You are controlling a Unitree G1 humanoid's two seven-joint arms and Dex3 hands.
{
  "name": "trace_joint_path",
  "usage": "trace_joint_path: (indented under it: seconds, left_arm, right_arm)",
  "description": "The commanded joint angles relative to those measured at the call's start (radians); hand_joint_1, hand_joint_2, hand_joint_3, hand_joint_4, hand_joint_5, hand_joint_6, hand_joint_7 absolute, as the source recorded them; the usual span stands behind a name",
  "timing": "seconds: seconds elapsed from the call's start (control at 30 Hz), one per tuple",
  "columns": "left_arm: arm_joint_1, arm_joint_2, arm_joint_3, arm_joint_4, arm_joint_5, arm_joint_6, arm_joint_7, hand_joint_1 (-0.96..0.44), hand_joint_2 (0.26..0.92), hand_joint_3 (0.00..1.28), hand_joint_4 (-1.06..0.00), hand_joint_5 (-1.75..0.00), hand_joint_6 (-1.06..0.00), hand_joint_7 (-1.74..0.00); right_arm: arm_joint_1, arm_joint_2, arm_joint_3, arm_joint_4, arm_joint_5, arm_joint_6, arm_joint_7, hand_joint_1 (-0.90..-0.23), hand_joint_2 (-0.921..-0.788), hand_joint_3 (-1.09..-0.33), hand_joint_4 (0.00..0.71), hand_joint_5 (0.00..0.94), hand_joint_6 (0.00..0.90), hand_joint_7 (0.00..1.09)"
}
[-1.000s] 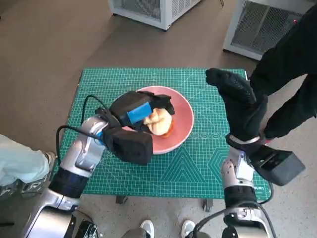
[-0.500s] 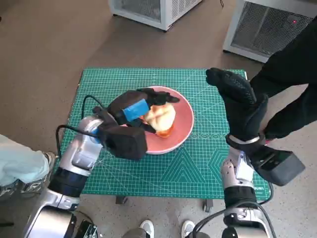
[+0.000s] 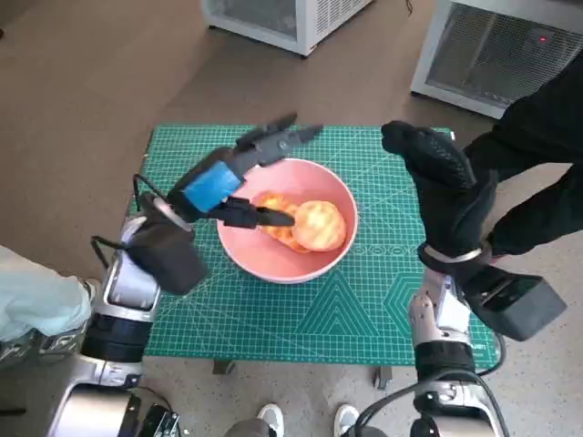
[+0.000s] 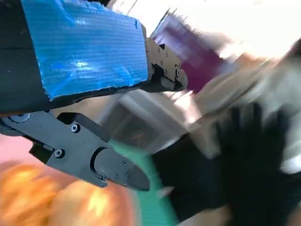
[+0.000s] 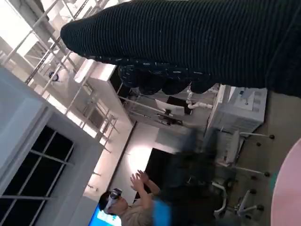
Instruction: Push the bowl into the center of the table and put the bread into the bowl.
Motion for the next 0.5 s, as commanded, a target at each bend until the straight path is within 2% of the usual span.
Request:
trace_joint_path:
  seconds: [0.03,0.27,0.5]
  left_arm:
    - [0.035,-0.05,0.047,-0.03,-0.111,-0.07,-0.016,-0.65,0.92,0.31,-0.03,0.0,-0.27,0.0]
    - [0.075,-0.124,0.105,-0.012,-0.264,-0.152,-0.053,-0.69,0.921,0.41,-0.05,-0.02,-0.24,0.0]
    - [0.104,-0.175,0.139,-0.002,-0.409,-0.166,-0.151,-0.72,0.921,0.38,-0.07,-0.02,-0.24,0.0]
  right_arm:
    - [0.013,-0.004,0.012,-0.023,-0.015,0.021,-0.015,-0.732,-0.921,-0.826,0.216,0.004,0.037,0.55]
    - [0.017,-0.01,0.029,-0.083,-0.038,0.041,-0.039,-0.745,-0.921,-0.81,0.216,0.003,0.045,0.53]
    - [0.016,-0.025,0.04,-0.113,-0.058,0.045,-0.052,-0.757,-0.921,-0.806,0.217,0.002,0.058,0.53]
